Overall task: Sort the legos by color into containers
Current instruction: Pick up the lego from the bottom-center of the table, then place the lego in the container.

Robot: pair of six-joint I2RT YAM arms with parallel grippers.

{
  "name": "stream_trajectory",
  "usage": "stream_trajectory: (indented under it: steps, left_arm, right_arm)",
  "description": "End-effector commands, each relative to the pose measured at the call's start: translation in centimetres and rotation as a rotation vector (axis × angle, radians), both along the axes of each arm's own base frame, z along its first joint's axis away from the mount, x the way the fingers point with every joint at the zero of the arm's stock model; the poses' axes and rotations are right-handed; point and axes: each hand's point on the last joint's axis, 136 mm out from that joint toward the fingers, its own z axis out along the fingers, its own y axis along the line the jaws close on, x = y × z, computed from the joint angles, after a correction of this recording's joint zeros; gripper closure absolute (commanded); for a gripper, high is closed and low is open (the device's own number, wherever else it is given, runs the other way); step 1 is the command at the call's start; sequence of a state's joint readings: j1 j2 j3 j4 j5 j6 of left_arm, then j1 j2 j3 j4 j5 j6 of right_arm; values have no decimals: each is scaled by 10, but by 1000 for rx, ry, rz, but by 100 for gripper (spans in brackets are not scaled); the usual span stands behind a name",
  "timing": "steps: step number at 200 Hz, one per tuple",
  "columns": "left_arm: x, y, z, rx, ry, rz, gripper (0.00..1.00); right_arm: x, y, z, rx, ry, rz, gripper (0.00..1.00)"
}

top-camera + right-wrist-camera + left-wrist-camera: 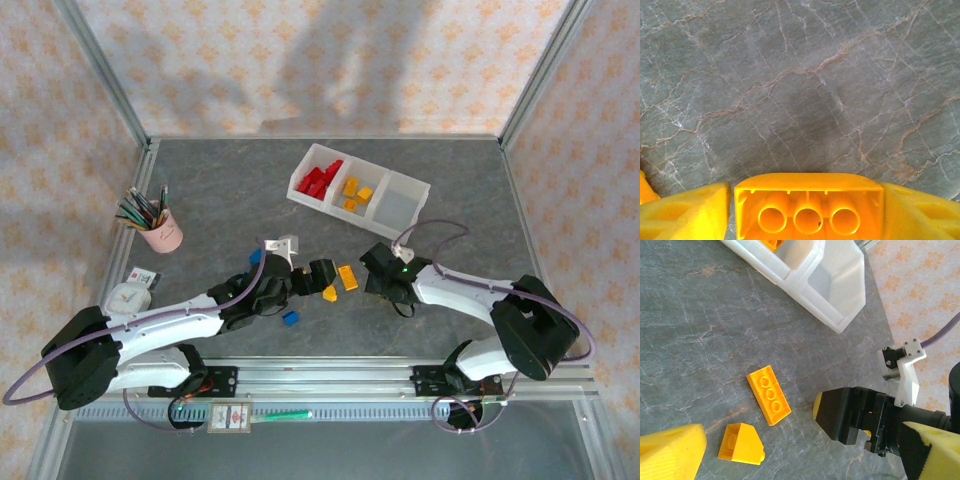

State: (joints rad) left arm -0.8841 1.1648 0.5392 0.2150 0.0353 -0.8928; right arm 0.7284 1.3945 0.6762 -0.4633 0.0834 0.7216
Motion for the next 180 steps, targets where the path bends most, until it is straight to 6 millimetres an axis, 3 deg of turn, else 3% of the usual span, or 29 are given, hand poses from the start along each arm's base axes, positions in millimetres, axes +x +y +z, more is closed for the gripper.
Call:
stream_trajectory:
  steps: [1,50,90,111,142,180]
  left_arm:
    - [4,-1,7,-12,-27,22,1]
    - [5,0,8,-14,-31,24,1]
    - [9,7,17,27,-62,47,1]
    - [14,15,26,43,-82,70,1]
    - [26,31,37,51,-101,109,1]
    - [43,48,51,63,-126,152,1]
  right_arm:
    - [4,-4,-1,-42,-19,-2,30]
    - [11,0,10,-42,-43,22,37]
    - [32,8,47,-34,-127,45,38]
    - [55,17,72,-14,-191,58,37]
    - [106,30,107,15,-283,63,37]
    - [170,48,120,31,-331,82,36]
